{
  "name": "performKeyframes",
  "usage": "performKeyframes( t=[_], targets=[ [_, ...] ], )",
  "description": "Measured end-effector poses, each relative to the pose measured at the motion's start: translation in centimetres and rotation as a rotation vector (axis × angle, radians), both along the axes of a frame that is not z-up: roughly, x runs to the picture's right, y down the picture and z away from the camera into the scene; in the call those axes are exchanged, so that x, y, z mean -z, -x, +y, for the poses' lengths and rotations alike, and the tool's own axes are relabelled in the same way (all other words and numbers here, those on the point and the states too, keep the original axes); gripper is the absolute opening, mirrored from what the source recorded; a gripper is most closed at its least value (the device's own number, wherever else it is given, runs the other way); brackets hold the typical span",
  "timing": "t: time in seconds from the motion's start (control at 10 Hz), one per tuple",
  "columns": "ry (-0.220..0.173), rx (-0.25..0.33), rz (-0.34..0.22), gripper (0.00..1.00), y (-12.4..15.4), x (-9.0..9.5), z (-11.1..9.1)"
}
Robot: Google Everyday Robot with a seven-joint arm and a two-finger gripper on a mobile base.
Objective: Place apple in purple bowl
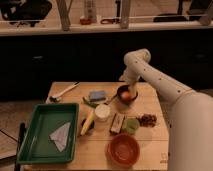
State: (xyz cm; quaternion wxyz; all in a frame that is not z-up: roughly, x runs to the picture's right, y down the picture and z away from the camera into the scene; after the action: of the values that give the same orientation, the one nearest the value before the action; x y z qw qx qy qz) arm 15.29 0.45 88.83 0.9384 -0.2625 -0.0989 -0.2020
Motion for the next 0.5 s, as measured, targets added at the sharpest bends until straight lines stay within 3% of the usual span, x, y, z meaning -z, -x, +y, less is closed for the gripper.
performKeyframes(
  t=[0.5],
  targets=[
    [-0.019, -0.029, 0.014, 0.8, -0.58, 0.18, -0.03]
  ],
)
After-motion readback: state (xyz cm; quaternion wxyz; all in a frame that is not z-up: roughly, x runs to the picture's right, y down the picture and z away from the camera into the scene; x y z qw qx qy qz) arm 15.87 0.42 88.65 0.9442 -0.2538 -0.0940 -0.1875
